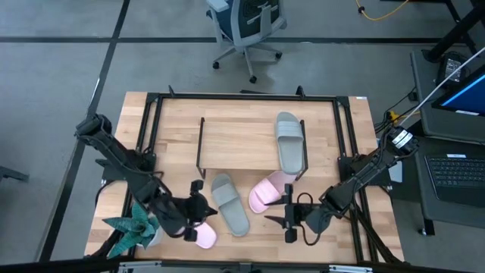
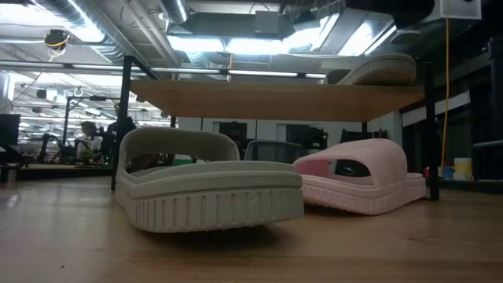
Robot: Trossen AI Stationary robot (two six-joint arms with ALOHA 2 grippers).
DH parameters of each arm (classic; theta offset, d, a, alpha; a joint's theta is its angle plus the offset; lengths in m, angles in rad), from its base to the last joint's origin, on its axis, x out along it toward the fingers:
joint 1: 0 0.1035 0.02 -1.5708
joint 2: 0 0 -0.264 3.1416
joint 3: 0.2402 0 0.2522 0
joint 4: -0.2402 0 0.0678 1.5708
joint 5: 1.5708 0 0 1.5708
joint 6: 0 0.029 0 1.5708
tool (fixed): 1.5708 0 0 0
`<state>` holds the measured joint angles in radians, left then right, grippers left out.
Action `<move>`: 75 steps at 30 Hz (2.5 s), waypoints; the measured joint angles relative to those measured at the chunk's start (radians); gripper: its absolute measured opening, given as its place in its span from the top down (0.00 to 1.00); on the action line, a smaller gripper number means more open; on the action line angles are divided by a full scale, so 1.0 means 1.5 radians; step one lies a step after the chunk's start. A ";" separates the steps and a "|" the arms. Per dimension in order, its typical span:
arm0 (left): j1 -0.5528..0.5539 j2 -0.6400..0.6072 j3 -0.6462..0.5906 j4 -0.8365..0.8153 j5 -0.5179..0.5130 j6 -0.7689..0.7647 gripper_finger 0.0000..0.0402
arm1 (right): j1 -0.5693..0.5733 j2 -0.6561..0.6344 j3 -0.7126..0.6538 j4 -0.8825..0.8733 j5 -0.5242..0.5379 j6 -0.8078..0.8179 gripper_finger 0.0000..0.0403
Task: Pick and place slides into the shelf
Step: Put the gray slide on the shelf
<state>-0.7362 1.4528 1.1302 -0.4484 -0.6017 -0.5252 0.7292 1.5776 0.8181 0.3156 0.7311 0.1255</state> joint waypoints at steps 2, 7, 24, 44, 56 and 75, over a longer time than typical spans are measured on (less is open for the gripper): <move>0.000 0.026 0.034 -0.051 -0.009 -0.055 1.00 | 0.000 0.000 0.000 -0.010 0.000 0.000 0.56; 0.011 0.090 0.094 -0.122 -0.006 -0.101 1.00 | 0.000 0.000 0.000 -0.024 0.000 -0.003 0.56; 0.037 0.140 0.117 -0.155 -0.012 -0.045 0.74 | 0.000 0.000 0.000 -0.040 -0.002 0.020 0.56; 0.044 0.163 0.117 -0.149 0.008 -0.127 0.76 | 0.000 -0.001 0.000 -0.051 -0.002 0.018 0.56; 0.014 0.163 0.117 -0.046 0.029 -0.102 0.77 | 0.000 -0.001 0.000 -0.051 -0.002 0.016 0.56; 0.002 0.258 0.353 -0.229 0.010 -0.009 0.77 | 0.000 -0.001 0.000 -0.058 -0.001 0.017 0.56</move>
<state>-0.7338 1.8396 1.6590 -0.7923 -0.5869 -0.5392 0.7292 1.5768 0.8185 0.2280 0.7296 0.1504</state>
